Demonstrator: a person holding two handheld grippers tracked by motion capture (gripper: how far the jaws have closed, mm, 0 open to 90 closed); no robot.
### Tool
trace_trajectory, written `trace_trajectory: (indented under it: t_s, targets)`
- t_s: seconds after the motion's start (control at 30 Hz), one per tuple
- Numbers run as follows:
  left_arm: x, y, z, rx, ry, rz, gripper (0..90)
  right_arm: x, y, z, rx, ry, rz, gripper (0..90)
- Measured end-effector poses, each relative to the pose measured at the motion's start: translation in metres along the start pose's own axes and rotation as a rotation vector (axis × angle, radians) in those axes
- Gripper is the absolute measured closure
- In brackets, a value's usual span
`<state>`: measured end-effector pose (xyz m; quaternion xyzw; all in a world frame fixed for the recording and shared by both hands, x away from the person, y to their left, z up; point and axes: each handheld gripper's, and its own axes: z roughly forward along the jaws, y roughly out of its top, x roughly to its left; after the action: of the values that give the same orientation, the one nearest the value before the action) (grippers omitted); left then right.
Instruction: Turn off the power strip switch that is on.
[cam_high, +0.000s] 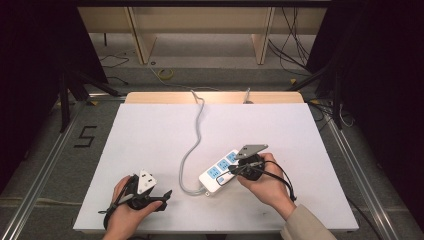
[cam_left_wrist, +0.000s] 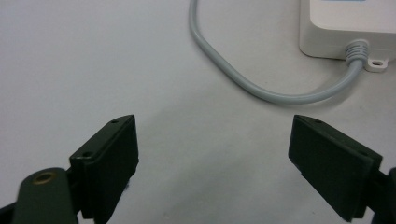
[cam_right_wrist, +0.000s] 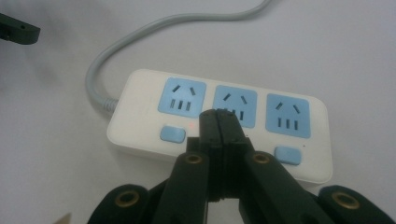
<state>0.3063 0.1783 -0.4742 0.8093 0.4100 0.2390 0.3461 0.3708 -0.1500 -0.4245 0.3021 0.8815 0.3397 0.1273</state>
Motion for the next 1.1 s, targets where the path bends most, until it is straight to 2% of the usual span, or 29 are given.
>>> trace_trajectory:
  t_s: [1.1]
  targets:
    - [0.000,0.000,0.000,-0.001,0.001,0.002,15.6,0.008,0.010,0.012,0.033,0.027,-0.013,90.0]
